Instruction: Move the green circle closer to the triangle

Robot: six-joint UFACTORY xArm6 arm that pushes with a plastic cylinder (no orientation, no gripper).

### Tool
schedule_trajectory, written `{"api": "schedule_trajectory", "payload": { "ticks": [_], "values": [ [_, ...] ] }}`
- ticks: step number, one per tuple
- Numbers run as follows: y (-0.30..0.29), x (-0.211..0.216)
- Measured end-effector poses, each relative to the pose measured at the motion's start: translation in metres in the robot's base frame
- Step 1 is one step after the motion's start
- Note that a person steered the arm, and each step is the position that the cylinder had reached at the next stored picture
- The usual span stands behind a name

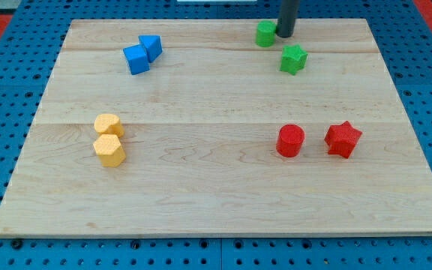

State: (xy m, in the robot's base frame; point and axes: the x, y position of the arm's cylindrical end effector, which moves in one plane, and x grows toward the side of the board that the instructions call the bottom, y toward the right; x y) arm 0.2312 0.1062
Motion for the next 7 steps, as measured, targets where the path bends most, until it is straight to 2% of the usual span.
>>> {"api": "schedule_trajectory", "payload": {
  "ticks": [4, 7],
  "values": [
    [-0.154, -0.017],
    [-0.155, -0.002]
  ]
}}
